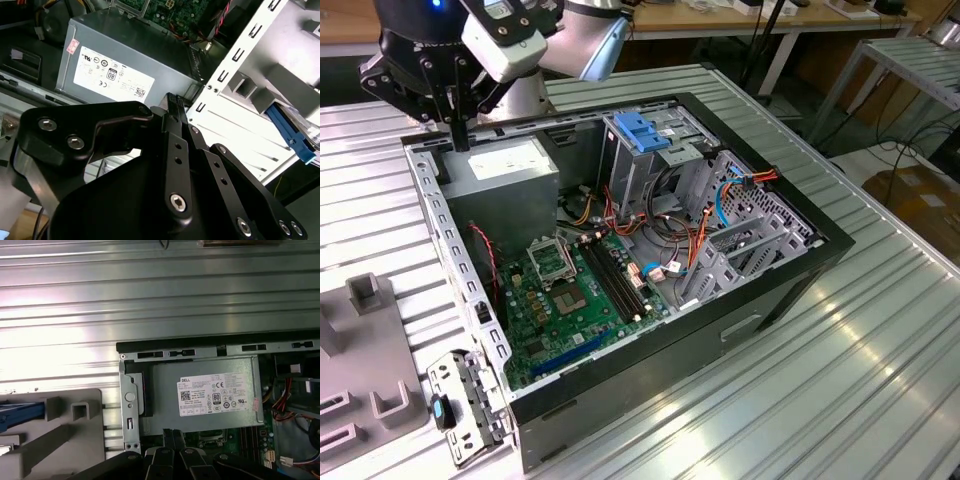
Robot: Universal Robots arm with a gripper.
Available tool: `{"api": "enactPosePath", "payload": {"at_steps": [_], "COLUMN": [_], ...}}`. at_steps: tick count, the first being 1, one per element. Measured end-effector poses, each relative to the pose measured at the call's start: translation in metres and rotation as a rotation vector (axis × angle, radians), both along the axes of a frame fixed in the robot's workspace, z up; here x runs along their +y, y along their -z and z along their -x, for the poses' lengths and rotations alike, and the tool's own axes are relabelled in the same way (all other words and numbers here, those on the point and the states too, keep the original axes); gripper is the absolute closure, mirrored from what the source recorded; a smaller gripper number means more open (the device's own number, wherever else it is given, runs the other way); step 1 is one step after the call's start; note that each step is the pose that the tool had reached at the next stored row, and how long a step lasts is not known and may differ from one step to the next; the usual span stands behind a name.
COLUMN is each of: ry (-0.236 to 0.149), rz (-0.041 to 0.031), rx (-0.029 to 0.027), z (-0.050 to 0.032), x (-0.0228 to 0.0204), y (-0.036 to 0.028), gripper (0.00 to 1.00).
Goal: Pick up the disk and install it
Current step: 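Reach for the disk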
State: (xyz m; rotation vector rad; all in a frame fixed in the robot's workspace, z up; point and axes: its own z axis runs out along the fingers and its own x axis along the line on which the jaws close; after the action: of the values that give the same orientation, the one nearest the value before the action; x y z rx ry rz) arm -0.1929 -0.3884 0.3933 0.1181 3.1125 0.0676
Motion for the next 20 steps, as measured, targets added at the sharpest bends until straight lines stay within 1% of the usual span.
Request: {"api": "enactPosePath", "payload": {"at_steps": [5, 8, 11, 16, 20], "ry": [0.000, 0.000, 0.000, 0.000, 0.000], "rz": [0.0000, 0.0020, 0.0023, 0.0024, 0.0024], "rx": [0.0000, 0.0000, 0.0000, 0.0000, 0.0000], "z": [0.0073, 0.0109, 0.0117, 0.0154, 0.0224], "x": [0.0014, 0.0028, 0.0038, 0.0040, 0.0043], "y": [0.0000, 0.0000, 0.0000, 0.0000, 0.0000], "gripper": [0.89, 0.89, 0.89, 0.89, 0.89]}}
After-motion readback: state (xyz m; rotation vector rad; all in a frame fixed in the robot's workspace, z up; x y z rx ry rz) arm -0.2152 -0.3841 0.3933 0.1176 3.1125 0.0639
